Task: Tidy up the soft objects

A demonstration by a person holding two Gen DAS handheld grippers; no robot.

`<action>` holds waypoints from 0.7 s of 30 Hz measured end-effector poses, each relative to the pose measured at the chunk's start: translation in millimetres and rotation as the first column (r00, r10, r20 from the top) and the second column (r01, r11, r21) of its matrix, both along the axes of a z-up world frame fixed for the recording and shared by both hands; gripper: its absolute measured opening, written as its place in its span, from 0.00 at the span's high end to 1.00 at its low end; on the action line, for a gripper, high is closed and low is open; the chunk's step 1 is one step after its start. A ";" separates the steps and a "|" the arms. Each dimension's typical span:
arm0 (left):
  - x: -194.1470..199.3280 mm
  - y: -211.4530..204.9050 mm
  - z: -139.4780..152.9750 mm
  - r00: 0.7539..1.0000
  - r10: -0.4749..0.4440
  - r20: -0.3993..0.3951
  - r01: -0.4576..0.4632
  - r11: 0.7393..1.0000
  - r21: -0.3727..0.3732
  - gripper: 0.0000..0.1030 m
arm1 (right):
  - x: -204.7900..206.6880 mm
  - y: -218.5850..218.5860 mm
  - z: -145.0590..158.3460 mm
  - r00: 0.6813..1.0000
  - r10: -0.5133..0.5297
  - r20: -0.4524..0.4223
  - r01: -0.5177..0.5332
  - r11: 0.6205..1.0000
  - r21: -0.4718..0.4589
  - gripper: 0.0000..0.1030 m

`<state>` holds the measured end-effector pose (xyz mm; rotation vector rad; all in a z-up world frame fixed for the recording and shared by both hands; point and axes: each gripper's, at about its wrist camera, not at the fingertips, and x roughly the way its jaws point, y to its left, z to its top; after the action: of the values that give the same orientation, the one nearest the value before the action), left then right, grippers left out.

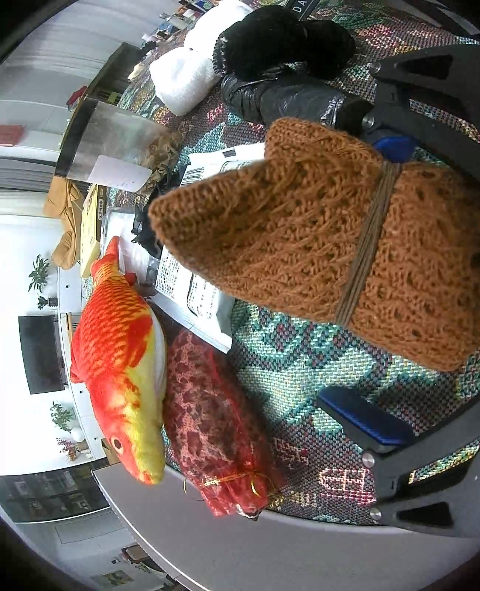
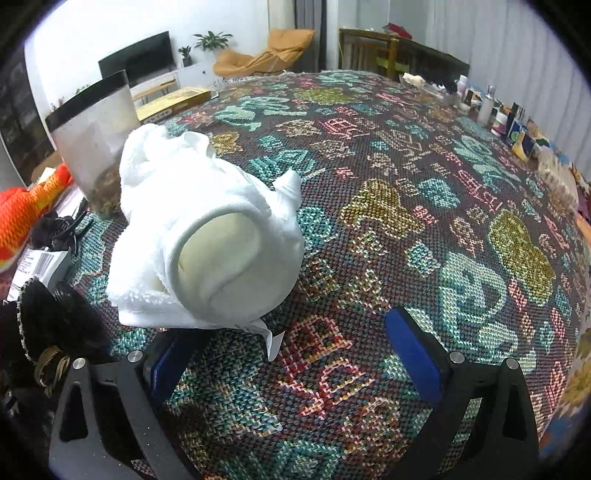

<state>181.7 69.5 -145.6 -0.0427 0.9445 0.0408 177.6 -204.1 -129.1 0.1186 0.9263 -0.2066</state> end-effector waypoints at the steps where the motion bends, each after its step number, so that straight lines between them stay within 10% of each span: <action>1: 0.5 -0.2 0.0 1.000 0.000 0.000 0.000 1.000 0.000 0.00 | -0.1 -0.1 0.0 1.000 0.000 0.000 0.000 1.000 0.000 0.03; 21: -0.4 -6.4 -0.1 1.000 0.001 0.001 -0.001 1.000 0.007 0.00 | 0.2 -0.4 0.2 1.000 0.000 0.000 0.000 1.000 0.002 0.03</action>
<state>181.3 63.0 -145.7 -0.0371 0.9435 0.0447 177.8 -204.5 -128.9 0.1206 0.9263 -0.2053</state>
